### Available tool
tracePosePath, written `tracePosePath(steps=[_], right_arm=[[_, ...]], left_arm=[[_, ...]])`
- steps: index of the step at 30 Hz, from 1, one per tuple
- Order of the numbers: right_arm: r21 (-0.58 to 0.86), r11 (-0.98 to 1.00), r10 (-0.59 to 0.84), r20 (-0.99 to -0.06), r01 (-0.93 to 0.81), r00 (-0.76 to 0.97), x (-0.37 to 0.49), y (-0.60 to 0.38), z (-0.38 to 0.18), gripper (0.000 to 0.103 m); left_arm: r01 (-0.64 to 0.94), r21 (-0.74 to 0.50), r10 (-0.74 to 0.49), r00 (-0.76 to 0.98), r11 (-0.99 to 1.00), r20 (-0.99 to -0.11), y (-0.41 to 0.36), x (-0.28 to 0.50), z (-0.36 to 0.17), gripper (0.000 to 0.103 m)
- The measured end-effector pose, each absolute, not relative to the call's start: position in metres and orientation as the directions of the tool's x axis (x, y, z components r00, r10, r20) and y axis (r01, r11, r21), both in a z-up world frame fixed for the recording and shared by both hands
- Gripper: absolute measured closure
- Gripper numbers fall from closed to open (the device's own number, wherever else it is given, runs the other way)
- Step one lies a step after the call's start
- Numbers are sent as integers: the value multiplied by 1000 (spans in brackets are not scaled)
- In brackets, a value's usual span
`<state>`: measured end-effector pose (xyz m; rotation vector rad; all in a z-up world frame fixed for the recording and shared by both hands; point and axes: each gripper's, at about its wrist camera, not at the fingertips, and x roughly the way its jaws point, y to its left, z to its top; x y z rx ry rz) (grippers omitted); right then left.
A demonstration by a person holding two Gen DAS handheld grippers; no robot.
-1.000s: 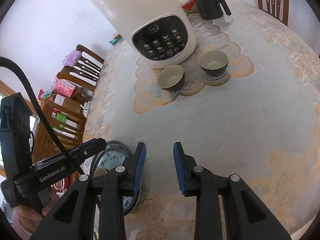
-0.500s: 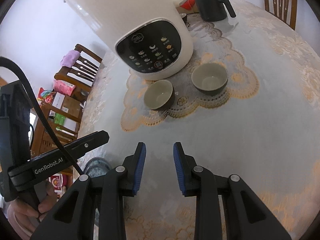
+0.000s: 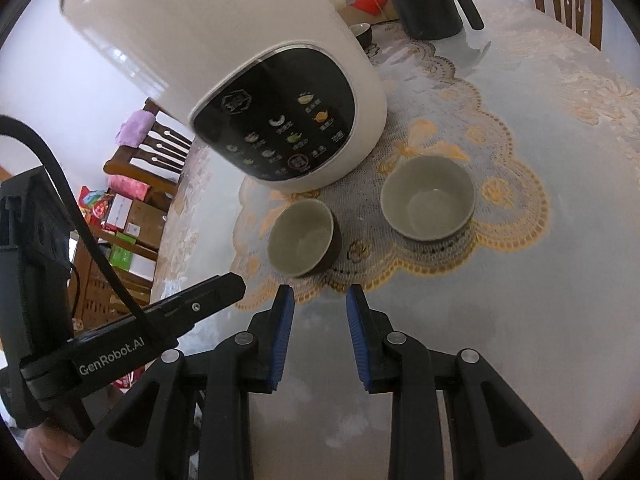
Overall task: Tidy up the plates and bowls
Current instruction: 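Move both tools back to the remaining bowls by the cooker, then grasp a second bowl's rim with the left tool while the right tool grips it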
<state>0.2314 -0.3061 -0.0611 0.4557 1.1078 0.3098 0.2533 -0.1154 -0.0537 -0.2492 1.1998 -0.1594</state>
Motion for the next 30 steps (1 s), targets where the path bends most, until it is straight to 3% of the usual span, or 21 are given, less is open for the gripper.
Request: tracePosePath(steps=[16, 30], right_arm=[[520, 854, 482, -785, -10, 390, 271, -300, -81, 77], [515, 857, 483, -790, -19, 378, 279, -294, -90, 88]], left_arm=[[-28, -264, -243, 310, 964, -919, -121, 285, -81, 85], [-13, -261, -245, 295, 965, -923, -127, 300, -92, 86]])
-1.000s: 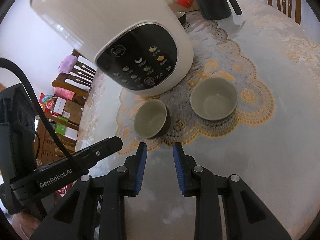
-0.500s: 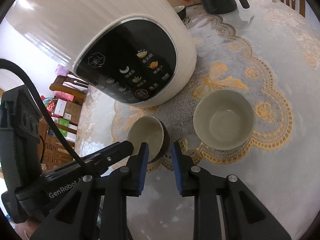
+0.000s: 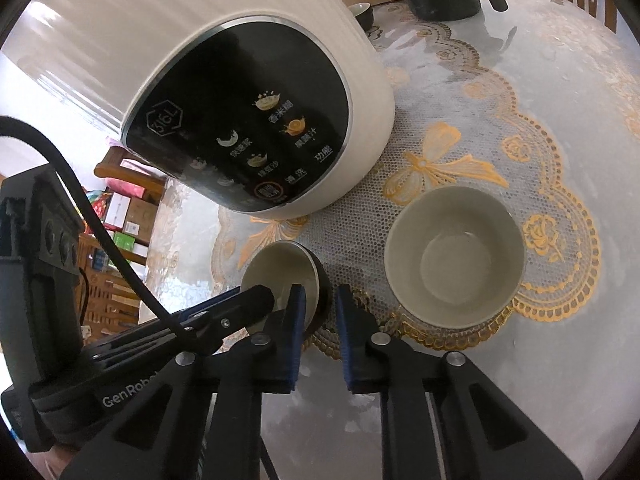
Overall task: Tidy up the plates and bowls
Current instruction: 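Grasp a second bowl's rim with the left tool while the right tool grips it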
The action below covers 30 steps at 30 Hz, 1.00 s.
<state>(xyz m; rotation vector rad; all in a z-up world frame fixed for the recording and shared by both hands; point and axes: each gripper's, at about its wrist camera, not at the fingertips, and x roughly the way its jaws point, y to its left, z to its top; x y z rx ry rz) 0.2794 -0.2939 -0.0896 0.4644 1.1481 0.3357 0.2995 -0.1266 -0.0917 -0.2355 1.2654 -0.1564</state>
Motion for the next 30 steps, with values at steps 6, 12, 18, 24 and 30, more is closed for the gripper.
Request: tracePosePath(steps=[6, 12, 18, 24, 30], right_arm=[[512, 858, 482, -789, -26, 380, 277, -289, -88, 89], [518, 855, 485, -787, -19, 381, 268, -291, -87, 89], [534, 845, 496, -778, -11, 386, 259, -291, -82, 89], [542, 841, 500, -776, 0, 384, 245, -289, -77, 89], [540, 842, 498, -774, -3, 391, 229, -284, -65, 89]], left_arm=[[7, -265, -255, 292, 964, -922, -132, 300, -90, 95], [20, -262, -256, 296, 965, -920, -136, 292, -84, 95], [45, -246, -247, 311, 968, -918, -137, 280, -71, 95], [64, -242, -250, 316, 968, -915, -134, 263, -64, 95], [73, -246, -256, 331, 967, -908, -128, 243, -52, 94]])
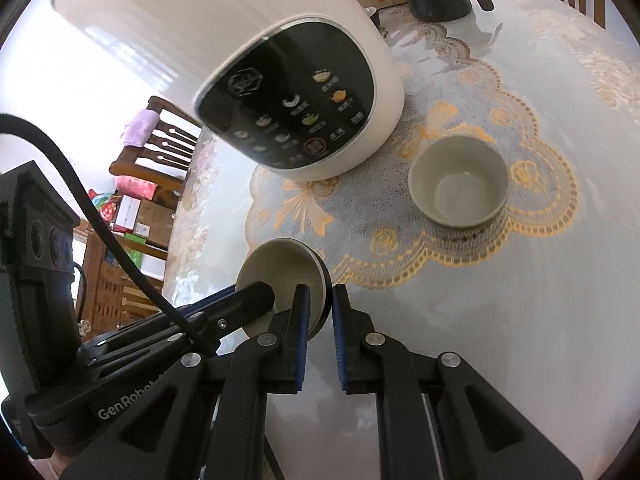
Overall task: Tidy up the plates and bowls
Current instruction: 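Lift the second bowl with both tools toward the plate stack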
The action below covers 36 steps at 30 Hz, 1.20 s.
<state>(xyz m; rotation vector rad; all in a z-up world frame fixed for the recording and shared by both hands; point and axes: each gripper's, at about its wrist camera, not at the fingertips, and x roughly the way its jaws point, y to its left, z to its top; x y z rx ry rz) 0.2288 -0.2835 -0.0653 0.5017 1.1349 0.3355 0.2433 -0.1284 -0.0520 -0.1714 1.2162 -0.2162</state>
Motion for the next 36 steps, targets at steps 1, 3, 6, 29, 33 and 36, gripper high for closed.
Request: tracePosePath(steps=[1, 3, 6, 29, 33, 36], right_arm=[[539, 842, 497, -773, -5, 393, 226, -283, -63, 89], [537, 844, 495, -773, -8, 396, 219, -281, -60, 89], [532, 847, 493, -773, -16, 401, 210, -276, -53, 89], [514, 856, 489, -771, -55, 409, 135, -225, -17, 89], [511, 857, 488, -768, -63, 415, 126, -217, -12, 89], [512, 857, 489, -766, -65, 417, 121, -212, -9, 89]], left_arm=[[75, -246, -257, 335, 966, -907, -128, 240, -51, 94], [74, -251, -261, 341, 965, -903, -124, 236, -47, 94], [71, -258, -266, 351, 964, -898, -119, 224, -39, 94], [64, -272, -274, 400, 960, -875, -74, 134, -1, 94], [76, -265, -273, 413, 961, -869, -68, 122, 4, 94], [84, -256, -267, 424, 963, -865, -64, 114, 8, 94]])
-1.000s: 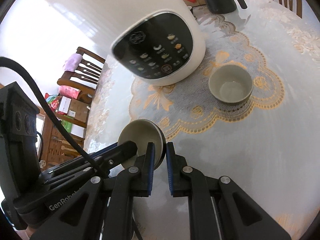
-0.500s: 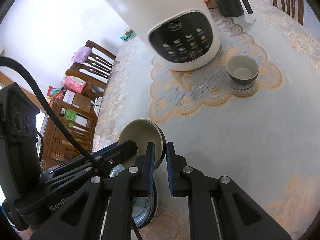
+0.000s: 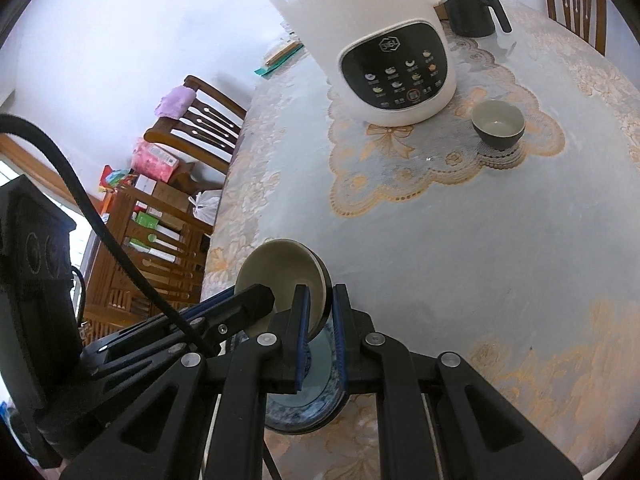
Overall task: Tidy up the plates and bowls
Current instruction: 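Lift the second bowl with both tools toward the plate stack, then lower the held bowl into the first bowl on the plate stack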
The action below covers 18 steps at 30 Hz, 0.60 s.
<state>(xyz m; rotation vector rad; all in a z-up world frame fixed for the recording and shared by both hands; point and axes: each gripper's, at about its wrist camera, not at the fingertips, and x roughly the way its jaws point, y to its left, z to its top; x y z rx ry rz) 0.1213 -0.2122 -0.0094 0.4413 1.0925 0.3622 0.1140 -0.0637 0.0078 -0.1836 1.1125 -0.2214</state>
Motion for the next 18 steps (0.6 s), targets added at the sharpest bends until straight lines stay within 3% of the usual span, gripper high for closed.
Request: tracePosePath(steps=[18], right_arm=[[519, 848, 520, -778, -104, 353, 99, -161, -21, 88]], left_arm=[[38, -241, -235, 421, 970, -876, -14, 76, -1, 94]])
